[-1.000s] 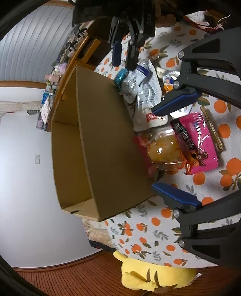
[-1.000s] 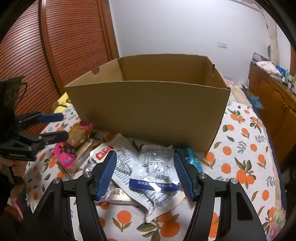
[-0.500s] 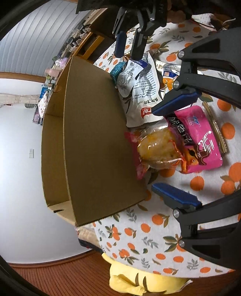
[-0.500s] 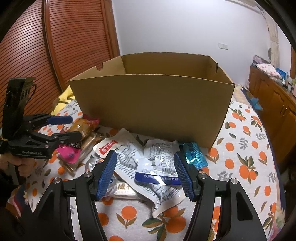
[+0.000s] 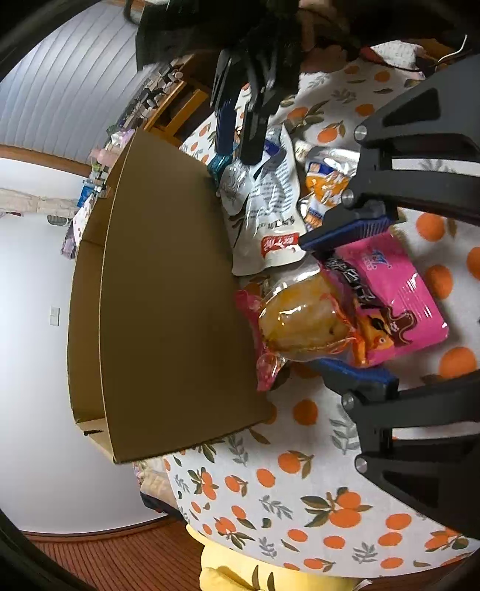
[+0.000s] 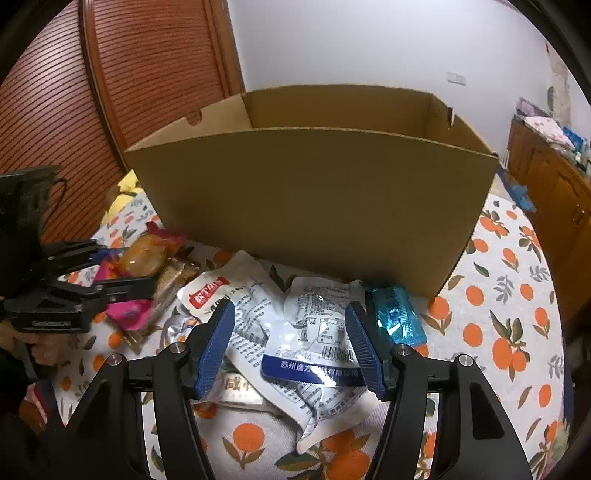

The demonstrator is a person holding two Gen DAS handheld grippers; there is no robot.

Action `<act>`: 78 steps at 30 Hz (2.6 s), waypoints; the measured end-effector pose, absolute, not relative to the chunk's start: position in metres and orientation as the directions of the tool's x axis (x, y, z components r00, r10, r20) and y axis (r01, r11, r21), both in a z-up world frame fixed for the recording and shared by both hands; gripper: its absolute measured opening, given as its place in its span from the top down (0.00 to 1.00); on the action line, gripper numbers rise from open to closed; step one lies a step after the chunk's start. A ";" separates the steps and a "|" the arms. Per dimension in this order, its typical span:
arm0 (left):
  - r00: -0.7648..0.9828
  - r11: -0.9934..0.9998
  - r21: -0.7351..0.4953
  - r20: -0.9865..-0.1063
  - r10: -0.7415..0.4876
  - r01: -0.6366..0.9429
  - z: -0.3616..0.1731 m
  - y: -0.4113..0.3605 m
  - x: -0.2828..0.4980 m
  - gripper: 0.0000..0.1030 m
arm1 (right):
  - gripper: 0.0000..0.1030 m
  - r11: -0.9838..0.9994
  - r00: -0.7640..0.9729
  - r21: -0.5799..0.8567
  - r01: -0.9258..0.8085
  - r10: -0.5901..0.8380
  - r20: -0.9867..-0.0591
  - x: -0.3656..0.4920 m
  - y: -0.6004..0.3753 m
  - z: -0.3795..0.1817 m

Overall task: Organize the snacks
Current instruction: 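Grasp the white blue-banded pouch with the right gripper while the left grasps the pink sausage packet, then lift both held packets and carry them over the cardboard box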

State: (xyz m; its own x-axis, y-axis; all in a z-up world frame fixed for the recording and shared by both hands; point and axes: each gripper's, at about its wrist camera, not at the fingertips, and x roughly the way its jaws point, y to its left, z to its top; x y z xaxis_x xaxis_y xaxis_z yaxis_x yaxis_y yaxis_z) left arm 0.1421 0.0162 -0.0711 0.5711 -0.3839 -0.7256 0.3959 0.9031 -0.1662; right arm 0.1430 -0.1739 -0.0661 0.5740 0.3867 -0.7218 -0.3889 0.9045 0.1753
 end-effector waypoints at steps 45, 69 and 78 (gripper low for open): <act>0.578 0.884 -0.211 -0.689 -0.437 0.417 -0.068 0.025 0.117 0.65 | 0.41 0.911 0.515 0.162 -0.380 0.353 -0.781 0.149 -0.181 -0.076; 0.650 0.870 -0.178 -0.600 -0.467 0.461 -0.014 0.019 0.102 0.65 | 0.41 0.896 0.613 0.116 -0.429 0.383 -0.691 0.121 -0.167 -0.029; 0.686 0.874 -0.153 -0.562 -0.461 0.462 0.015 0.022 0.113 0.65 | 0.41 0.892 0.648 0.078 -0.446 0.381 -0.660 0.118 -0.164 -0.003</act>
